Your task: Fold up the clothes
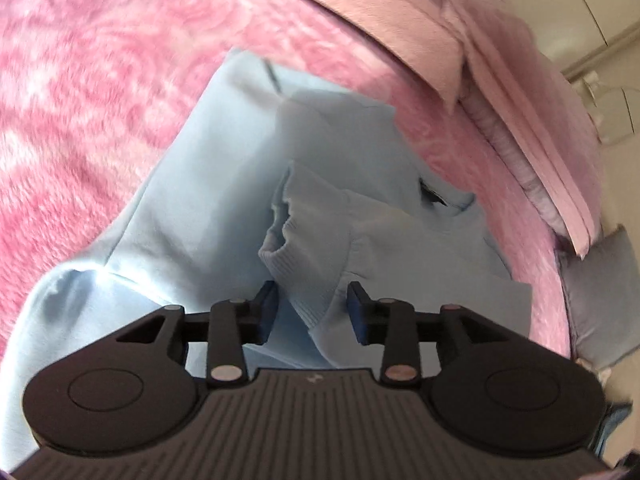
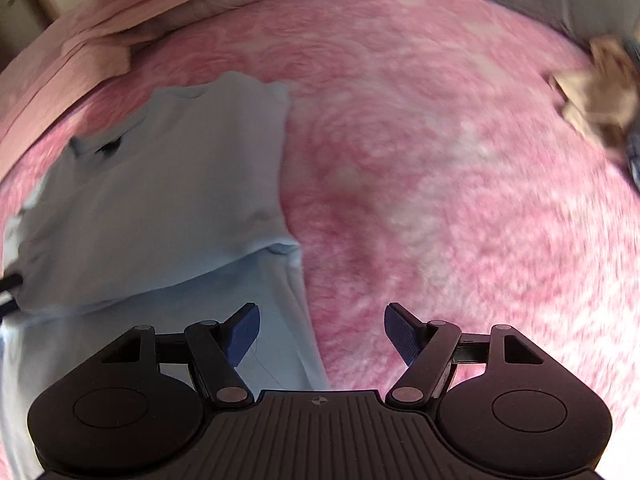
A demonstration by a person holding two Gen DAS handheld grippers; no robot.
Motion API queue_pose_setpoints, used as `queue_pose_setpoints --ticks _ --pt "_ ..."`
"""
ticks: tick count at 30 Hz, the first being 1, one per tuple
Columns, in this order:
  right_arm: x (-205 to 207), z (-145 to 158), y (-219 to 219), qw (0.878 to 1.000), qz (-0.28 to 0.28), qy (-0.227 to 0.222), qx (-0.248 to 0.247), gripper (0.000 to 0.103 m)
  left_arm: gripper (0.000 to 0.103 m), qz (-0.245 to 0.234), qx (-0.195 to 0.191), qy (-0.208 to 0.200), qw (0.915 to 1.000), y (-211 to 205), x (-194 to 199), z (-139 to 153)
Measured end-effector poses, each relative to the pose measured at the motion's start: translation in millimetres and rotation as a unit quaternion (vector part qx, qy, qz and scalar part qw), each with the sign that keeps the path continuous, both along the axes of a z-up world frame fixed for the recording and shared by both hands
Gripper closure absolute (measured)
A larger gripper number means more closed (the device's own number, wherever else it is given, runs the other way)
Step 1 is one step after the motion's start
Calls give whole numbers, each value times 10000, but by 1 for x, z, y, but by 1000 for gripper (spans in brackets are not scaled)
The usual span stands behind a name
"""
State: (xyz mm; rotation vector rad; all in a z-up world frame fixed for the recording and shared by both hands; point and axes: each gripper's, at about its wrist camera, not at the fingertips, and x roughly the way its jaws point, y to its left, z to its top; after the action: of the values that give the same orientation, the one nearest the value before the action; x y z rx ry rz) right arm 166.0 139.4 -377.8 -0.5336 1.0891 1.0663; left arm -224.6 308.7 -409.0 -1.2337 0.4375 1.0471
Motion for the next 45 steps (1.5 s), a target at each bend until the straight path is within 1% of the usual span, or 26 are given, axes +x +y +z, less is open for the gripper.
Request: queue_pose_setpoints --ticks 1,2,3,5,8,9,10,11,13,14,17,20,22,25,27,29,31,33,34,35,37,38,40,41,42,45 --pt "-4 -1 3 9998 136 -123 17 31 76 19 22 -91 10000 2 -1 0" --pt "-7 -1 5 9993 275 -247 51 31 94 -90 181 -87 9998 4 1 5" --pt "-10 -2 8 9984 416 -373 84 31 98 -198 340 -83 9992 5 3 10" --pt "-17 -5 14 9956 655 -650 130 31 98 -495 951 15 9942 2 7 30" --pt "-25 -11 20 9899 988 -961 323 31 98 -906 1994 263 9754 -13 6 65" --pt "-28 -14 22 9876 1084 -1078 367 31 97 -988 2096 477 9716 -14 4 68" --pt "-31 -17 24 9849 1179 -1196 412 38 97 -1072 2032 719 9706 -13 3 63" --pt "-33 -21 27 9837 1243 -1238 402 60 97 -1156 1830 910 9720 -9 2 54" --pt "-30 -28 33 9870 1165 -1063 308 77 97 -1268 1439 1152 9746 -3 -1 33" --pt "-29 -29 33 9881 1102 -1032 301 79 97 -1279 1379 1188 9749 -4 -3 26" --pt "-31 -28 31 9876 1067 -1113 313 80 97 -1124 1433 1069 9775 -7 -8 22" --pt "-34 -28 28 9855 1148 -1209 303 80 97 -918 1817 943 9745 -14 -7 31" --pt "-36 -28 30 9845 1219 -1228 301 80 97 -858 1802 1028 9745 -13 -9 28" --pt "-42 -30 34 9813 1423 -1282 191 79 95 -910 1426 1336 9765 -8 -13 12" --pt "-48 -33 37 9786 1581 -1313 88 79 81 -892 1105 1448 9792 -3 -16 2" --pt "-51 -32 39 9757 1735 -1336 16 79 78 -783 1044 1314 9827 1 -21 8" --pt "-50 -31 39 9751 1780 -1324 -74 79 70 -658 1037 1237 9847 3 -28 16" --pt "-45 -25 39 9775 1768 -1141 -159 78 65 -478 971 995 9891 6 -40 20" --pt "-42 -21 37 9795 1719 -1041 -123 76 63 -367 900 804 9920 8 -46 20" --pt "-40 -17 36 9815 1667 -941 -83 66 62 -234 816 604 9946 12 -53 19" --pt "-36 -12 34 9843 1559 -830 -6 54 63 -51 751 494 9959 22 -59 13" --pt "-35 -12 34 9844 1553 -827 -15 54 66 -11 737 487 9961 28 -60 10" --pt "-34 -14 35 9849 1515 -831 -107 54 79 -221 788 520 9953 35 -53 6" --pt "-32 -14 35 9856 1476 -817 -134 54 96 -369 814 546 9945 38 -49 4" --pt "-29 -13 35 9876 1382 -735 -116 54 97 -506 896 616 9928 39 -45 3" --pt "-19 -8 35 9930 1065 -501 -44 54 98 -836 1588 1196 9765 31 -34 16"
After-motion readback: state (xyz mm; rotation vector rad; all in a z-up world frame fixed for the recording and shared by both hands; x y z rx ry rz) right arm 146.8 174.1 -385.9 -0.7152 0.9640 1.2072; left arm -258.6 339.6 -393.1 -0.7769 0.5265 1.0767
